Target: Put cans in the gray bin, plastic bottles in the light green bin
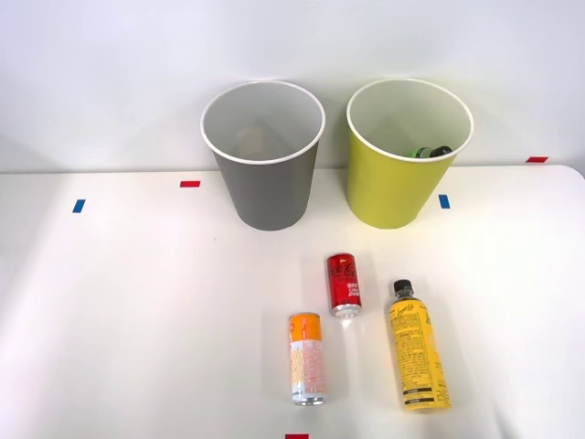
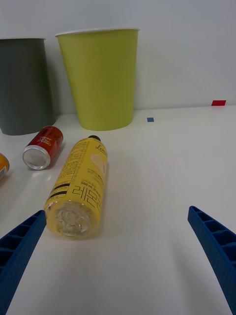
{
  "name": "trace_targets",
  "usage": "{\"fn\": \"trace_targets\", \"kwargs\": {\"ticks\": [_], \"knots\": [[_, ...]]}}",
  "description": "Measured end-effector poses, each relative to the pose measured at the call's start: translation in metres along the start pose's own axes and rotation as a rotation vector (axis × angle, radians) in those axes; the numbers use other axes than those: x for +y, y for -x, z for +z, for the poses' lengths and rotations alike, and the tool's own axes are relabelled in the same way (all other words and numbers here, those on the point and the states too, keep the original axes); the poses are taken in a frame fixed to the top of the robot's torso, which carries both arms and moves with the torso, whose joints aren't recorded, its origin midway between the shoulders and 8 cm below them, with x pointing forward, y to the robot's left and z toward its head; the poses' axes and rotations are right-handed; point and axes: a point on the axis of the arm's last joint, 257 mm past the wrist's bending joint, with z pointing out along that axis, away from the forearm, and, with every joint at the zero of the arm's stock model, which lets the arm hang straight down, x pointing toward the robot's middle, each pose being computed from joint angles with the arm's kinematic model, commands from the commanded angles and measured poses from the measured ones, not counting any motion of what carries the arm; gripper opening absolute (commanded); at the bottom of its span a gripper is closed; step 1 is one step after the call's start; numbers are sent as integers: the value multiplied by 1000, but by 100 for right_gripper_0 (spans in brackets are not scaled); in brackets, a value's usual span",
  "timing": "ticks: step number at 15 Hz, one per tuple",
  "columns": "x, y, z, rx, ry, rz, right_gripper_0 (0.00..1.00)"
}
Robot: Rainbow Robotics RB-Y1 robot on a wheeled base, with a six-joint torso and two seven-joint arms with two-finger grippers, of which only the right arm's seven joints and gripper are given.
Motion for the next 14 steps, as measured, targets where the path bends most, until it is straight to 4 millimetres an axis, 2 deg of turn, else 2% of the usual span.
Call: {"fn": "trace_targets", "kwargs": {"ticks": [14], "knots": [[0, 0, 0, 0, 0, 0, 100]]}}
